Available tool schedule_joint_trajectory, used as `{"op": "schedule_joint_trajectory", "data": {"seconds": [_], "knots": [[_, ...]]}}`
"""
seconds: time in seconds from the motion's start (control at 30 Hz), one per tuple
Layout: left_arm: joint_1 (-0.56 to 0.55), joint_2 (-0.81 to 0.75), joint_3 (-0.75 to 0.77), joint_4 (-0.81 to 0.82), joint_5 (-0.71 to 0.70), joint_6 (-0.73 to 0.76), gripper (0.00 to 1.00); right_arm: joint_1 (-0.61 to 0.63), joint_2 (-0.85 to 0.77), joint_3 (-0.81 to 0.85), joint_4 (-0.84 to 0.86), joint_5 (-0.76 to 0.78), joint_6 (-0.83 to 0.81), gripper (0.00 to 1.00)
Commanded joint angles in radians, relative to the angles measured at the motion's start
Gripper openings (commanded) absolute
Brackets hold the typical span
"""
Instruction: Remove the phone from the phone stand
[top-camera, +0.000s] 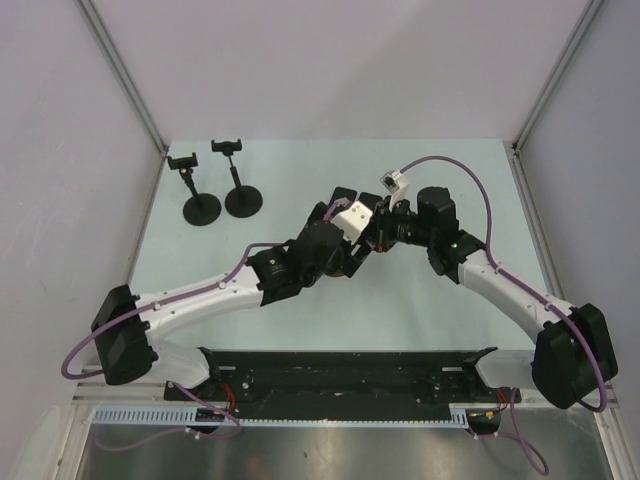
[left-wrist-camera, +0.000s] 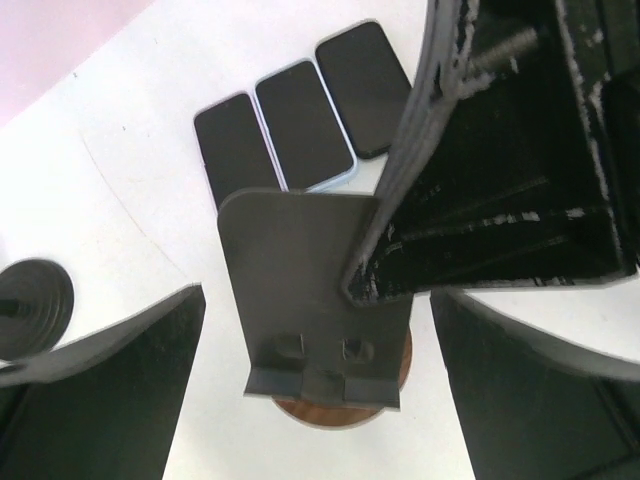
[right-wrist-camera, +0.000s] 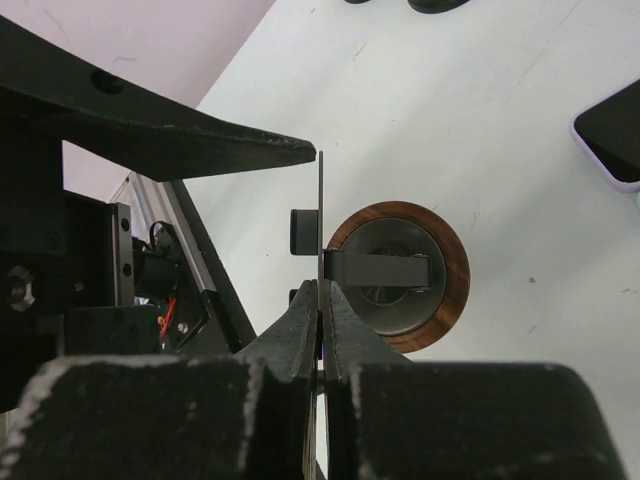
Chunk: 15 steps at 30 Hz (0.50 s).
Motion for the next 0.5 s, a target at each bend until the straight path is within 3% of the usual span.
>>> {"op": "schedule_joint_trajectory", "data": {"seconds": [0.0,0.23,0.47], "knots": [[0.000,0.011,-0.015,0.060,-0.075,0.012,1.00,0.007,-0.040,0.005,0.078,-0.035,0.013,0.00],[0.029,-0.010,-0.050,0.077,0.018,0.003,0.96,0.004,-0.051,-0.002,0.082,-0.061,0.001,0.00],[0.047,-0.039,-0.081,0.089,0.115,0.018,0.81,0.003,-0.043,-0.003,0.095,-0.098,0.000,0.00]]}}
